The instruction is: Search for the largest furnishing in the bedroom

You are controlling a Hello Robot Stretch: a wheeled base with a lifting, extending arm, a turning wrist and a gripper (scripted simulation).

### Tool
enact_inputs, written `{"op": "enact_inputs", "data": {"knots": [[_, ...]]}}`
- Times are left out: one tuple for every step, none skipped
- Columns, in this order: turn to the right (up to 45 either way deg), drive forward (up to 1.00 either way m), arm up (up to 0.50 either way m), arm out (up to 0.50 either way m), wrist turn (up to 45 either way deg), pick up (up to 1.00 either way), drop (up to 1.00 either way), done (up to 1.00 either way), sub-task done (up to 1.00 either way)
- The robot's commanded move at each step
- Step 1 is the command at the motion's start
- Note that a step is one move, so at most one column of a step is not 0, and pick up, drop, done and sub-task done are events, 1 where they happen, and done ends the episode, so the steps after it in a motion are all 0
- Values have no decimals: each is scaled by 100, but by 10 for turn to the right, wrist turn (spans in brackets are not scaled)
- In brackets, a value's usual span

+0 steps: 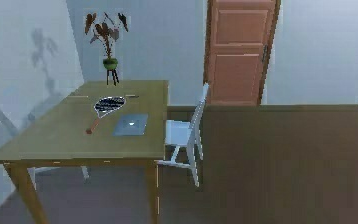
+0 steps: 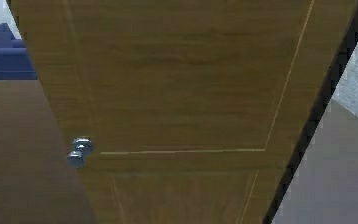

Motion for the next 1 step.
{"op": "enact_inputs", "data": {"knots": [[0, 25, 0, 0, 0, 0, 0, 0, 0]]}}
